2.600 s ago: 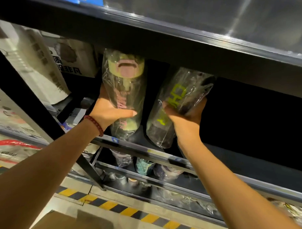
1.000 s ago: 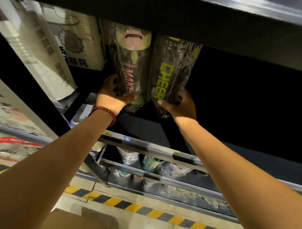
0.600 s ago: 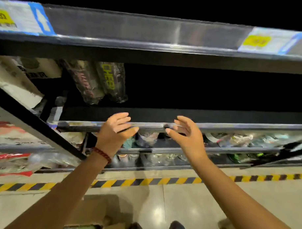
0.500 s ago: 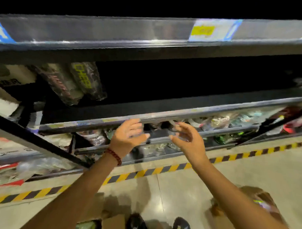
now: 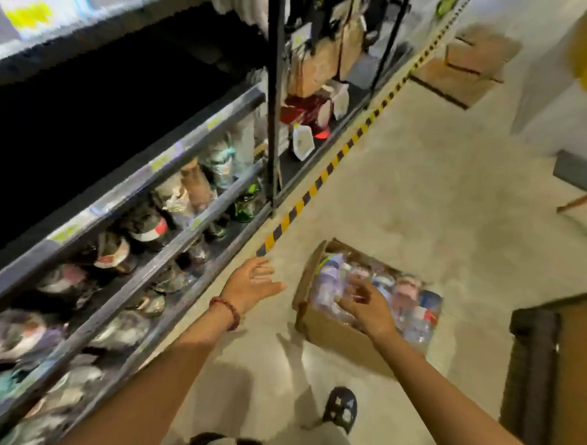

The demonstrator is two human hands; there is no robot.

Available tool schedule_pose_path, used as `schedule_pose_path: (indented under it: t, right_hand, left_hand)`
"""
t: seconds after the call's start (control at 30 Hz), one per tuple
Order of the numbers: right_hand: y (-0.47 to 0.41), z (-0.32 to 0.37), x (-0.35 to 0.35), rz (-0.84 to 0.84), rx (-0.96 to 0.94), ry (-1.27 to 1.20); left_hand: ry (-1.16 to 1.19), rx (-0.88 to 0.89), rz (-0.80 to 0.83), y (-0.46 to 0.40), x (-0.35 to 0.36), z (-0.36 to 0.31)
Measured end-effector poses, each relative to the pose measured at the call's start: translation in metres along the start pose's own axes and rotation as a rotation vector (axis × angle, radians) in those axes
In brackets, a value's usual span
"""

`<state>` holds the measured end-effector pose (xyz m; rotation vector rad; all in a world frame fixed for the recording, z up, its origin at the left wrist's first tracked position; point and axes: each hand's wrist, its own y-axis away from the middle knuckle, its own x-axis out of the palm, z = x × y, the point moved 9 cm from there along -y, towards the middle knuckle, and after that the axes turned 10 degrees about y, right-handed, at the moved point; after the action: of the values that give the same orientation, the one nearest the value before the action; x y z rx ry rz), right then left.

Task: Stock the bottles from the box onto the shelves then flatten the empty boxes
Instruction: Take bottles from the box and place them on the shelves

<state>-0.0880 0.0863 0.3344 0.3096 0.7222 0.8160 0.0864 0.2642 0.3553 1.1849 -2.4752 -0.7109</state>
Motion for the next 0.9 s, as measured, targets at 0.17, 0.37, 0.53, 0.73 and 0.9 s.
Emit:
schedule_pose_path:
  t: [0.17, 0.37, 0.53, 0.73, 0.9]
  right_hand:
    - [-0.023, -0.098, -0.101, -0.099, 0.165, -0.034]
    - [-0.064, -0.201, -0.164, -0.123, 0.321, -0.064]
    - [-0.114, -0.279, -0.176, -0.127, 0.434, -0.076]
    - [-0.188, -0.367, -0.177, -0.202, 0.504, -0.021]
    - [-0.252, -0.427, -0.166, -0.240, 0.560, 0.014]
  left_hand:
    - [-0.174, -0.071, 0.086, -0.047, 0.137, 0.031]
    - [-0.269, -0.191, 0.135, -0.097, 0.246, 0.098]
    - [-0.398, -0.285, 0.211, -0.153, 0.305, 0.168]
    - [-0.423, -0.364, 0.286, -0.233, 0.369, 0.257]
    - [-0.511, -0.289, 0.330, -0.301, 0.417, 0.309]
